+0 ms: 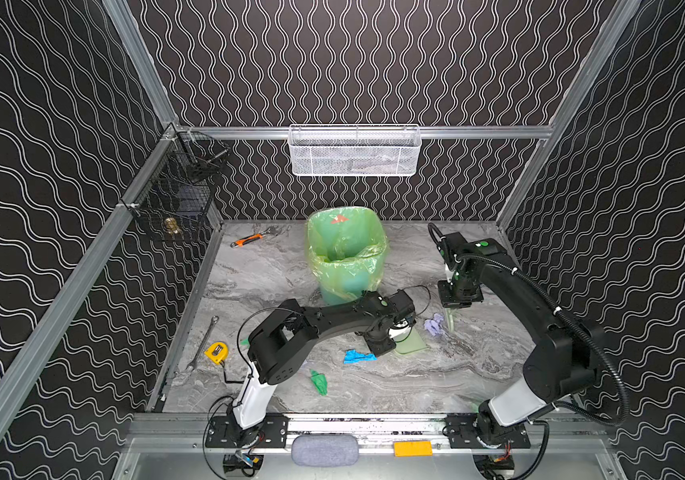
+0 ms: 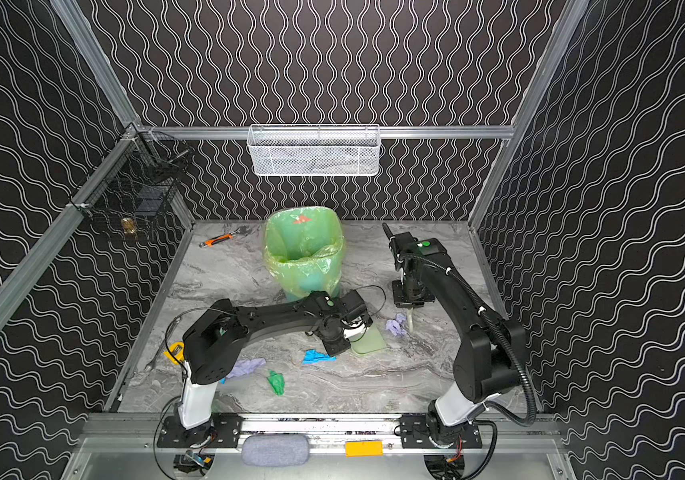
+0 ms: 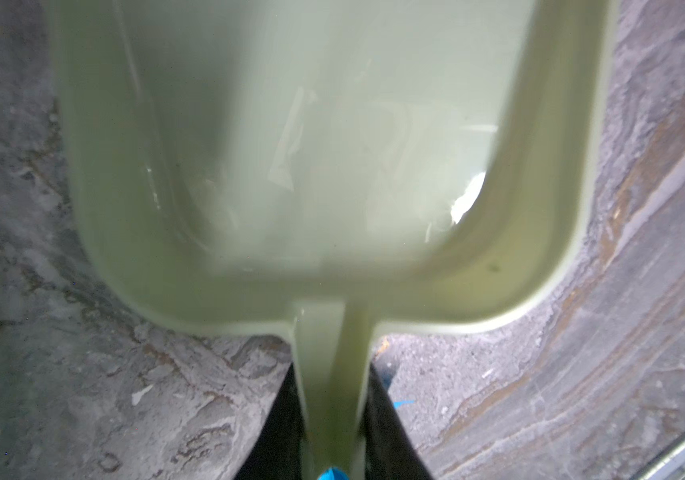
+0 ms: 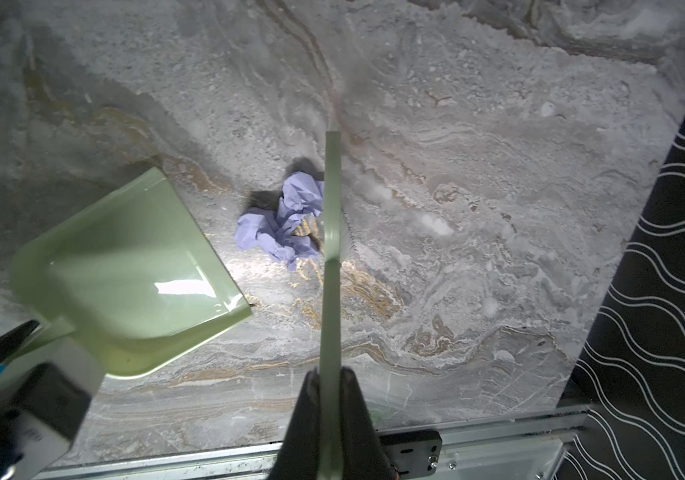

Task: Sweep away the paper scraps from the table
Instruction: 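Sweep the purple scrap into the dustpan with the right gripper's brush while left holds it, then lift the dustpan toward the bin with the left gripper while the right draws back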

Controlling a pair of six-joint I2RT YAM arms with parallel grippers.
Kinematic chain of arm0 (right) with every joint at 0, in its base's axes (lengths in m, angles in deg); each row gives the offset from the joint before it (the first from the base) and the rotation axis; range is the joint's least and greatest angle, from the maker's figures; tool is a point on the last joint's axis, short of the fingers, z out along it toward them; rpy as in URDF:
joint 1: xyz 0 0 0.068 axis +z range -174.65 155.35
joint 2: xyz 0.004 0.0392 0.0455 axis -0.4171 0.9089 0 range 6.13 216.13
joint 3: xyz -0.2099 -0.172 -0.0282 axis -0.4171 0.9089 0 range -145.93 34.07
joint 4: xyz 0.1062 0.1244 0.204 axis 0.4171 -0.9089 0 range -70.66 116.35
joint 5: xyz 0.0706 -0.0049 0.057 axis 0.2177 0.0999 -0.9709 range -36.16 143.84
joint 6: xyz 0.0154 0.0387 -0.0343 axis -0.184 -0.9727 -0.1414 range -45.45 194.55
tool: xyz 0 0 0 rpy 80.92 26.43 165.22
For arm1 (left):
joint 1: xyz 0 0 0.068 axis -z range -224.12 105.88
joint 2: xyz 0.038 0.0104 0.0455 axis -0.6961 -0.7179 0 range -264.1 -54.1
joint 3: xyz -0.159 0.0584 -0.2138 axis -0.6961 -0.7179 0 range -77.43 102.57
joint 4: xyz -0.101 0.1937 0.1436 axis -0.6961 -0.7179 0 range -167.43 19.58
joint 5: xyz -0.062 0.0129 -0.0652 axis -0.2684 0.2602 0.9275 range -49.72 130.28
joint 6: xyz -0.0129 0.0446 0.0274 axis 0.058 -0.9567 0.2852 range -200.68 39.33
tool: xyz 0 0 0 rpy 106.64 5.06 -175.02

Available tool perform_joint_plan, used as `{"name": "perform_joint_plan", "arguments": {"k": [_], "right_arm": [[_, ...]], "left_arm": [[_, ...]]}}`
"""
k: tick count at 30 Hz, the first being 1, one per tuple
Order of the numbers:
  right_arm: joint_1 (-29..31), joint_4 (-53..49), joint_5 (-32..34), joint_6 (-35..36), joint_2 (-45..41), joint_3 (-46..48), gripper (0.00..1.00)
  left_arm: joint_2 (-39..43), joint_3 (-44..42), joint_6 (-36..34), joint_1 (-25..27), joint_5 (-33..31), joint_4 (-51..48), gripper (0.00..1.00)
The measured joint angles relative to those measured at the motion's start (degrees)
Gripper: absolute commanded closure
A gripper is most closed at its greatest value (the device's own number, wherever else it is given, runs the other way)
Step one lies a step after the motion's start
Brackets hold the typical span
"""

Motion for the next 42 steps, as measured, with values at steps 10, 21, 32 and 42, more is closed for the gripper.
{"name": "perform_joint_plan", "arguments": {"k": [10, 21, 32, 42], "right_arm": [[4.2, 0.3, -10.8, -0.5, -2.6, -0.4, 1.00], [0.0, -0.2, -14.8, -4.1, -7.3, -0.5, 1.00], [-12.0, 0.9, -18.3, -4.5, -16.0, -2.2, 1.00], [-14.0, 3.8, -23.0, -4.4, -20.0, 3.2, 1.00]], "left_arm": [[-0.3, 0.1, -0.2, -0.5, -0.3, 0.6, 0.95], [2.9, -3.9, 0.3, -0.6, 1.0, 3.7, 0.94], [15.3, -8.4, 1.8, -0.1, 1.0, 4.3, 0.94], [27.0, -1.7, 5.3, 2.6, -2.1, -6.5, 0.94]]}}
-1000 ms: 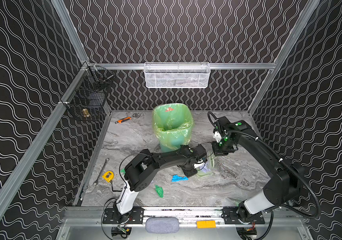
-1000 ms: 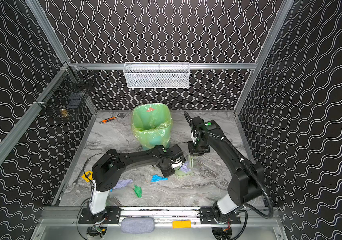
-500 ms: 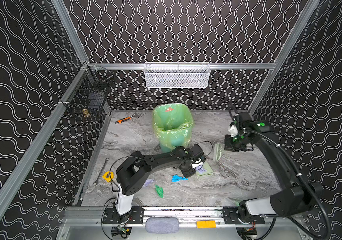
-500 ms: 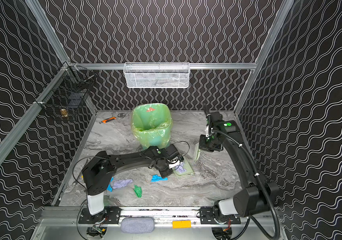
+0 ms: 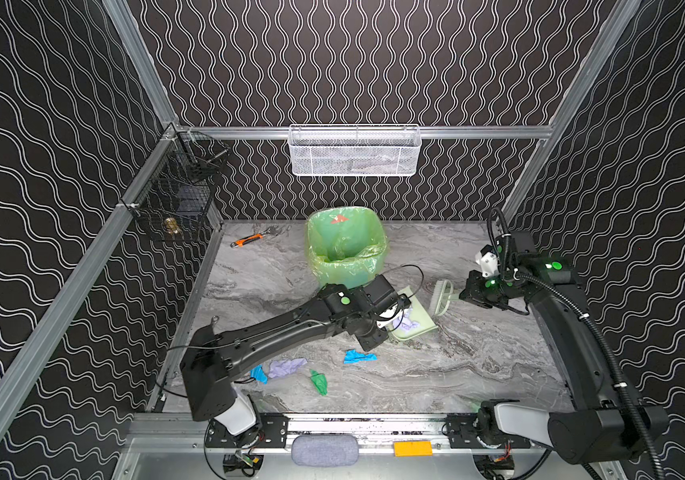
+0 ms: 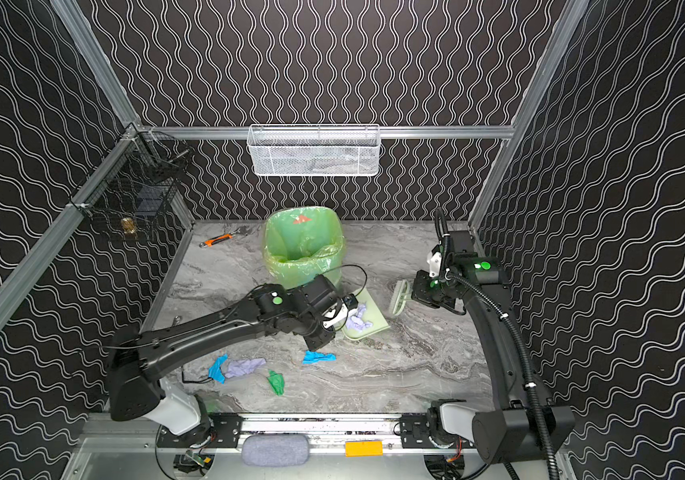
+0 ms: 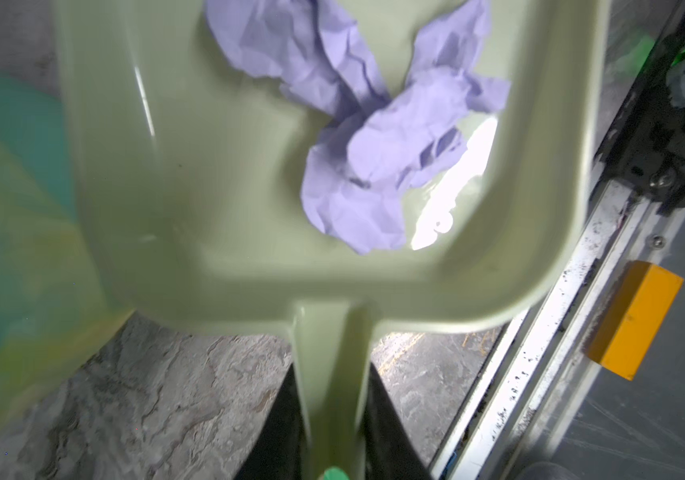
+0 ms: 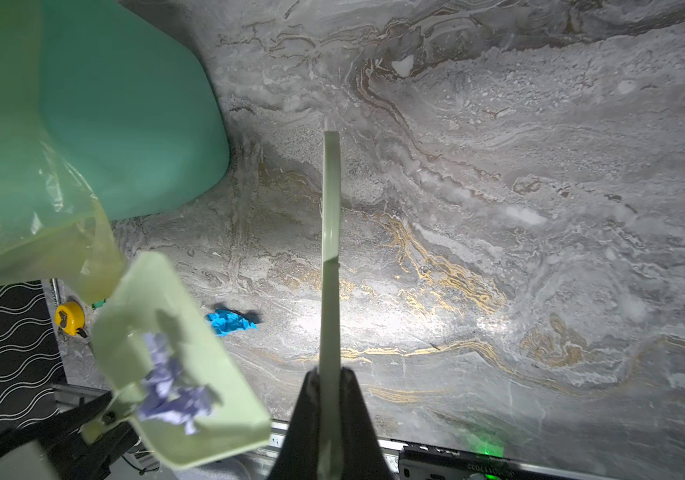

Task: Sweep away the paper scraps from the table
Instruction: 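Lift the dustpan toward the bin with the left gripper while the right draws back, then tip the dustpan over the bin with the left gripper to drop the purple scrap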

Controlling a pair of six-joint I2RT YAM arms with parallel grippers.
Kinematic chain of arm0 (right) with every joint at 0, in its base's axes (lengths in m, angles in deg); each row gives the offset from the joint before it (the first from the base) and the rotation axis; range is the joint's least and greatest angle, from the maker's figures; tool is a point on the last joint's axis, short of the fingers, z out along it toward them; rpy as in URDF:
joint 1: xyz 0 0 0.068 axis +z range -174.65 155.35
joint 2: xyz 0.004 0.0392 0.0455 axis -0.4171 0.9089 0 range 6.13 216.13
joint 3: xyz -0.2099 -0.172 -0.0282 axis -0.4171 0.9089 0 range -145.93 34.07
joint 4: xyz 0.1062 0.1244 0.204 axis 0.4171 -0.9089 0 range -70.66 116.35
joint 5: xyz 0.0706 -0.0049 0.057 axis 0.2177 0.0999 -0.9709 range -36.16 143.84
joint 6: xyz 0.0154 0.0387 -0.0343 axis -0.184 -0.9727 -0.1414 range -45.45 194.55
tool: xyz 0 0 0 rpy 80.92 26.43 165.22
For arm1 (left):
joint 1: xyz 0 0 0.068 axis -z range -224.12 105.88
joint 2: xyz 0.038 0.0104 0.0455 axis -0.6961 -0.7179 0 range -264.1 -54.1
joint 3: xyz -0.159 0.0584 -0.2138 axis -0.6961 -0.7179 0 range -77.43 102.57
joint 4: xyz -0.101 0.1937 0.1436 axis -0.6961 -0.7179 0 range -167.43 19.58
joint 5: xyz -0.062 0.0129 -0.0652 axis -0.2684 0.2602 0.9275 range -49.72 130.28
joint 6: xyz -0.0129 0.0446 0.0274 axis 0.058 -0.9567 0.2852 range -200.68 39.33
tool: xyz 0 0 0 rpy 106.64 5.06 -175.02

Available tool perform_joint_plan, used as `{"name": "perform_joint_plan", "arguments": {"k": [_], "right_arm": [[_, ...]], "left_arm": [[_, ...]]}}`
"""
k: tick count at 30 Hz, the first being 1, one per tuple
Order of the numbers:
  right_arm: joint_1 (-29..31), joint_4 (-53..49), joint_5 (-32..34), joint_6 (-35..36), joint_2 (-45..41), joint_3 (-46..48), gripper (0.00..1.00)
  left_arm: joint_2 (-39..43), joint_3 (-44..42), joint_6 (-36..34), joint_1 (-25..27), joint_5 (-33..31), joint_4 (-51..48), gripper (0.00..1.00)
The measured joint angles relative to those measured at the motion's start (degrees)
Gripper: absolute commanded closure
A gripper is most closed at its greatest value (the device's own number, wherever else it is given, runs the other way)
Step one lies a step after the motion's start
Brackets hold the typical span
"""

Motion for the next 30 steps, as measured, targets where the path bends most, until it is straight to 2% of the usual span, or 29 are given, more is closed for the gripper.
{"name": "perform_joint_plan", "arguments": {"k": [10, 20, 24, 30], "right_arm": [[-0.4, 1.2, -3.3, 1.0, -0.5, 0.0, 1.00], [-0.5, 1.1, -4.0, 1.5, -1.4, -0.3, 1.00], [-0.5, 0.9, -4.4, 1.5, -1.5, -1.4, 1.00], [-0.5, 0.0, -5.4, 1.5, -2.2, -2.7, 1.00]], "left_arm": [[2.7, 14.9, 5.3, -1.2, -2.5, -14.8, 0.95], [1.4, 31.1, 6.2, -13.9, -3.3, -25.9, 0.95], [-0.2, 35.5, 3.7, -20.2, -4.5, -28.7, 0.95], [-3.0, 37.1, 0.7, -25.4, -8.0, -29.7, 0.95]]}}
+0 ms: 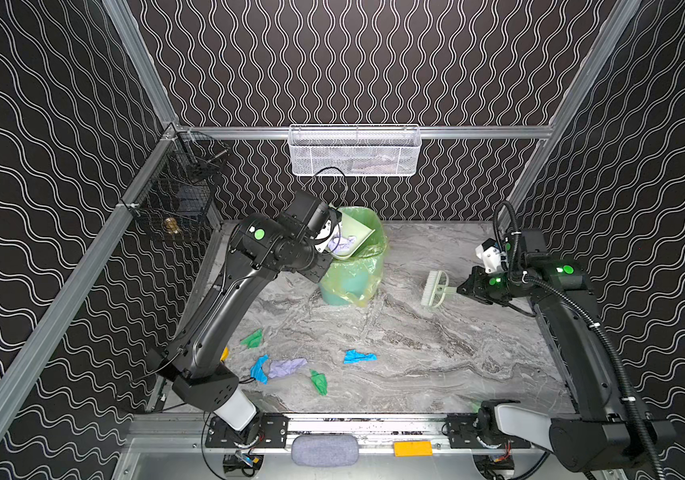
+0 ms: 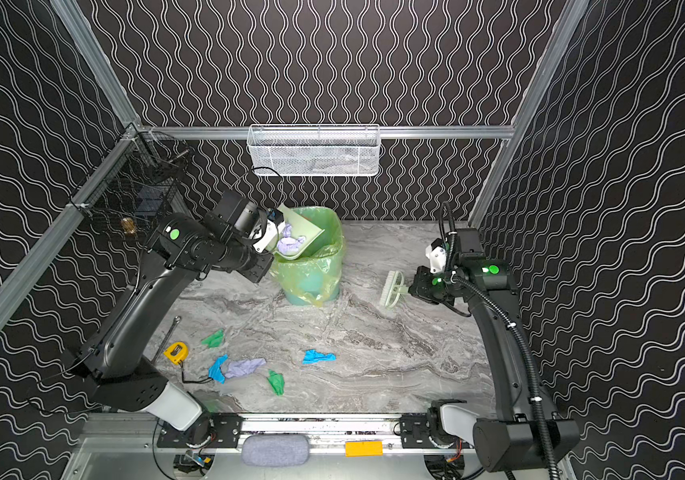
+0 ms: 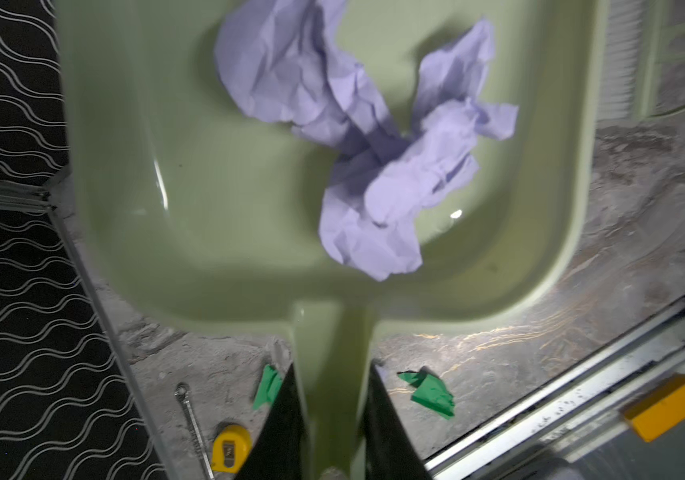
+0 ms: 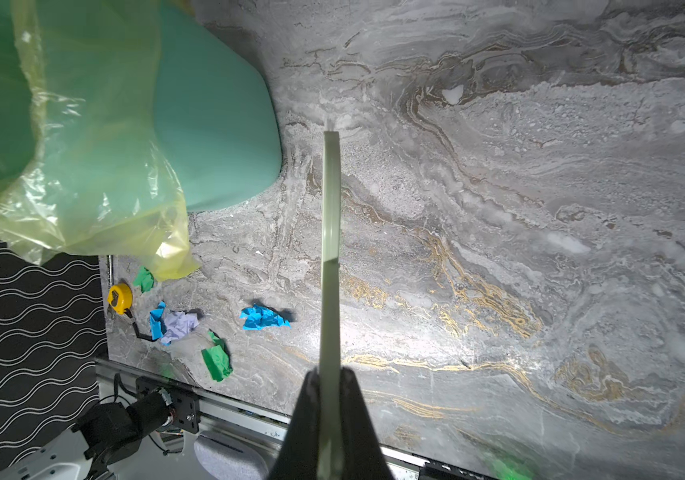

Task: Sweep away the paper scraps from the table
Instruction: 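Tip the dustpan over the bin with the left gripper to drop the purple scrap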

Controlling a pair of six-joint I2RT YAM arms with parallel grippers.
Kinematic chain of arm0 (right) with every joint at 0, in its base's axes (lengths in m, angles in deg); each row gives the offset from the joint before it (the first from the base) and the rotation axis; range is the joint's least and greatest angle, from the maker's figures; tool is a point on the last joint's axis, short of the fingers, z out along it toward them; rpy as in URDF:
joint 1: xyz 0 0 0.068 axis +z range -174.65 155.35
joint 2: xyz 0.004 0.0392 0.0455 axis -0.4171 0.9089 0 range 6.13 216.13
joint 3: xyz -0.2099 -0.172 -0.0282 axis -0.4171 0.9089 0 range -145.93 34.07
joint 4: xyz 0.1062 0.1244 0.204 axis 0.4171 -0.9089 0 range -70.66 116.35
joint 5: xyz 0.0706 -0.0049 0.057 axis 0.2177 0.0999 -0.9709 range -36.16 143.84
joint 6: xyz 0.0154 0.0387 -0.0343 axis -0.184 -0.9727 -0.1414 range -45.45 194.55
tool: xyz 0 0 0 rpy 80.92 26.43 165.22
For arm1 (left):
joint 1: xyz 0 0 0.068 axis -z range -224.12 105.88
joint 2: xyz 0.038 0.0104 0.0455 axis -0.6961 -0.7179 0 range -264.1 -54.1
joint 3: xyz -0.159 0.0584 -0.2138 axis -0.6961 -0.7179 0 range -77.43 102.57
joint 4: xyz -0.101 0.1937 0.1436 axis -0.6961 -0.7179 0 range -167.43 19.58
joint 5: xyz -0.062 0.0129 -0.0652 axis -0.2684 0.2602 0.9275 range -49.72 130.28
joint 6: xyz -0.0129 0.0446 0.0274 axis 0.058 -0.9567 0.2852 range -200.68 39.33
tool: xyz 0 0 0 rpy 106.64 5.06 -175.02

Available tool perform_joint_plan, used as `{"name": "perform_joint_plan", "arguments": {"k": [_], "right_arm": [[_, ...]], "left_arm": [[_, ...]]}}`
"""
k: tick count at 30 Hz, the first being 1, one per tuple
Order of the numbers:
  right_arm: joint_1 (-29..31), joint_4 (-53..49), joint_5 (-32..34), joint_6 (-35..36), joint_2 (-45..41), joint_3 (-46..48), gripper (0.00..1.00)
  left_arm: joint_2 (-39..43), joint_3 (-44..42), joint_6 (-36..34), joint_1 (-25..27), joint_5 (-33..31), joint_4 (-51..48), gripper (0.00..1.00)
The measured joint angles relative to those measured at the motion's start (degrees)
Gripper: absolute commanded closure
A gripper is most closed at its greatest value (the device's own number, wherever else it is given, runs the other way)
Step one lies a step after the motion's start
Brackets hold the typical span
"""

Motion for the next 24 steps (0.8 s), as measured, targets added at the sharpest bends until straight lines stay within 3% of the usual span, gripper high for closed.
{"name": "perform_joint_plan", "arguments": {"k": [15, 24], "right_arm": [[0.0, -6.0, -1.7, 0.1, -3.6, 0.4, 1.00], [0.1, -9.4, -3.4, 1.6, -3.3, -1.9, 1.00]], "left_arm": [[-8.7, 1.4, -8.9, -0.9, -20.9, 1.0, 0.96], [-9.5, -3.4, -19.9, 4.1, -35.6, 7.1, 0.97]]}}
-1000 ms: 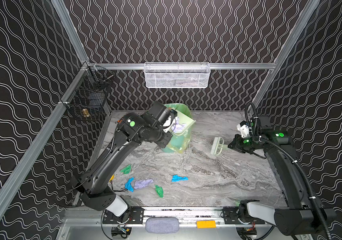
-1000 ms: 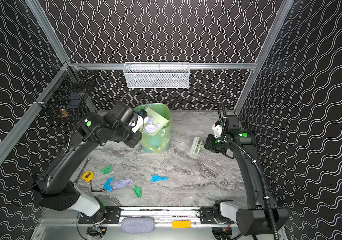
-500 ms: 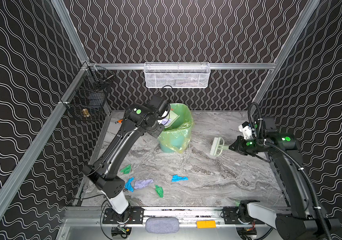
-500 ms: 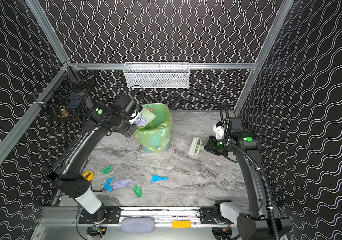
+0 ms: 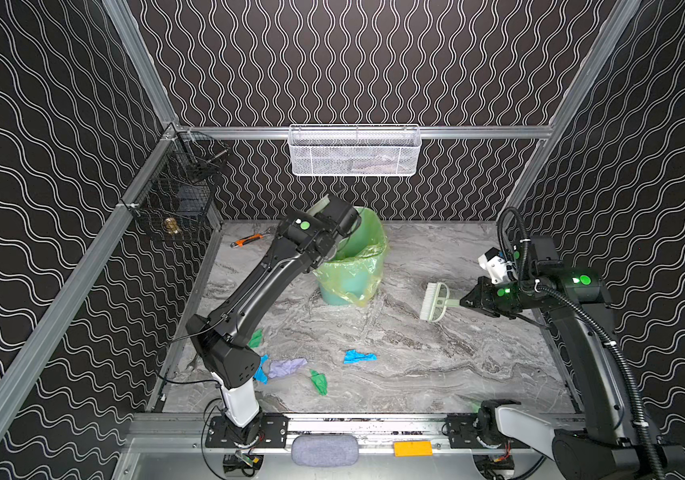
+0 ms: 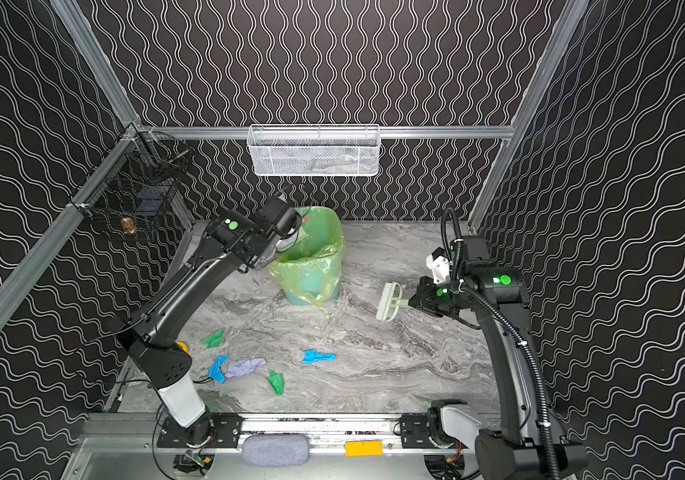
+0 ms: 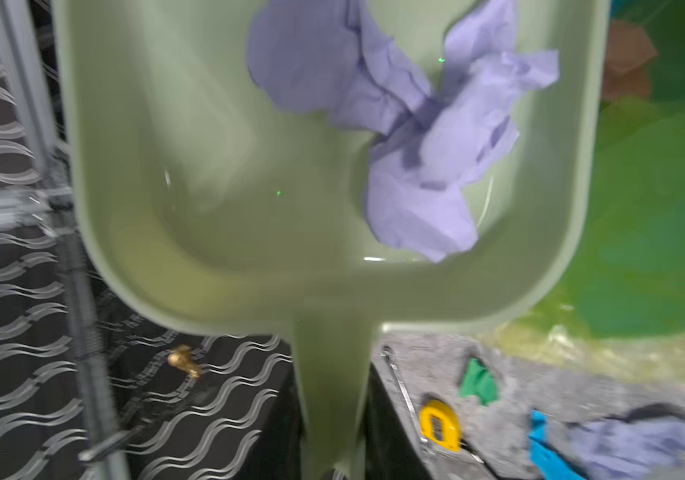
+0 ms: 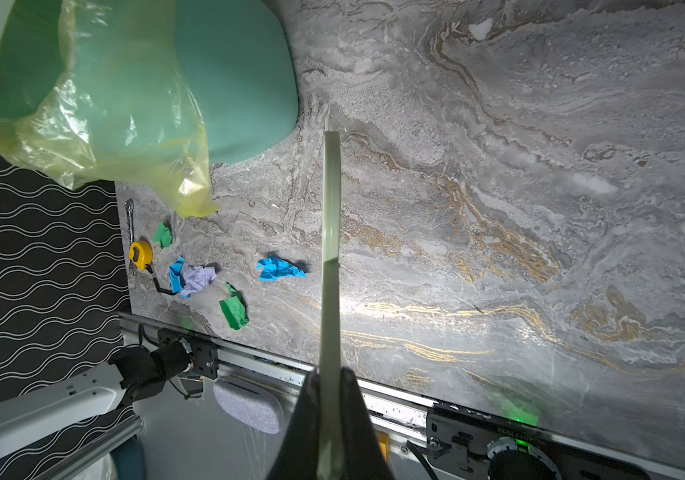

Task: Sweep away the paper scraps from the table
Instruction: 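Tip the dustpan over the bin with the left gripper to drop the purple scrap, then lower the empty dustpan beside the blue scrap while the right gripper brings the brush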

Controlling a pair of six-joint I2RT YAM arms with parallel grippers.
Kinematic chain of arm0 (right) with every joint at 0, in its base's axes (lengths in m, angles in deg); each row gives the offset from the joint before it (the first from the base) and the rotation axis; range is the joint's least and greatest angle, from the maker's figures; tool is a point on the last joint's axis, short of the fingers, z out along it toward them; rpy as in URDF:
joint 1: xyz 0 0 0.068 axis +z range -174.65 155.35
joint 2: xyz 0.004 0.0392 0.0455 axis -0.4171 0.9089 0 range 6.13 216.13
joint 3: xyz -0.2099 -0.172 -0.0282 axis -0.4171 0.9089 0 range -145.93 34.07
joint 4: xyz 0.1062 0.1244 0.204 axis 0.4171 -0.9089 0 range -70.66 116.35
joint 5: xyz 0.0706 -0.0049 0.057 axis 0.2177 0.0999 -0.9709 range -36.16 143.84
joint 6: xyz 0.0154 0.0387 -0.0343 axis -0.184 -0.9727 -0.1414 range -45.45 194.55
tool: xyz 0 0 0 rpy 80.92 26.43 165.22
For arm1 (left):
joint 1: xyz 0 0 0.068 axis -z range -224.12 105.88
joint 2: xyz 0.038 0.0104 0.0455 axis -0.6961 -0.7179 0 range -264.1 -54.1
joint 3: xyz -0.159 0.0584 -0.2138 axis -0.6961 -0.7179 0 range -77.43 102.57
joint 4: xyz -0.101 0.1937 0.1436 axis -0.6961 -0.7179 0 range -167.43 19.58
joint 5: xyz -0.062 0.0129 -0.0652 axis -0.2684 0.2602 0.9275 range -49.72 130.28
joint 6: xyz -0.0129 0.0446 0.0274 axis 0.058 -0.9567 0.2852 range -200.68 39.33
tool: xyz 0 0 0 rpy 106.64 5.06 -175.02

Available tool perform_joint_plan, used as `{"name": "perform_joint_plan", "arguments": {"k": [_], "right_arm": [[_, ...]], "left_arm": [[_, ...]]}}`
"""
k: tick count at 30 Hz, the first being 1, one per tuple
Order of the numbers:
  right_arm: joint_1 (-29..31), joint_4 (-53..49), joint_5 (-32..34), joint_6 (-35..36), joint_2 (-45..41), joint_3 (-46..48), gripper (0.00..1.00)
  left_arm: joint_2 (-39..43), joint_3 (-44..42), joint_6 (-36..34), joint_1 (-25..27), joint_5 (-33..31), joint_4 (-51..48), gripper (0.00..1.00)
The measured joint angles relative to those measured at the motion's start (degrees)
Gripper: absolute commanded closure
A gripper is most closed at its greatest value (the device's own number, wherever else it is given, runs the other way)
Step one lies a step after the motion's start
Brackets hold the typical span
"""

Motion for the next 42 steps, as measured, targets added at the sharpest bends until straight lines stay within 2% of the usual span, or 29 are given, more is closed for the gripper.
{"name": "perform_joint_plan", "arguments": {"k": [9, 27, 34, 37, 42], "right_arm": [[0.7, -0.5, -1.7, 0.9, -1.3, 1.8, 1.00], [1.5, 0.0, -3.7, 0.9, -3.3, 5.3, 1.00], [3.1, 2.5, -5.9, 0.1, -6.2, 11.3, 1.00], [5.4, 4.6, -7.7, -2.2, -9.2, 17.2, 1.00], [15.1, 12.6, -10.0, -9.9, -13.6, 26.1, 1.00]], "left_arm": [[-2.2, -5.1, -10.6, 2.7, -8.6, 9.1, 0.98], [2.3, -14.6, -24.9, 2.6, -15.4, 22.9, 0.99], [4.2, -14.3, -23.6, 3.0, -15.3, 23.6, 0.98], [6.1, -11.9, -17.8, 3.8, -13.1, 19.6, 0.97], [10.8, -9.8, -4.5, 5.8, -6.7, 10.9, 0.96]]}}
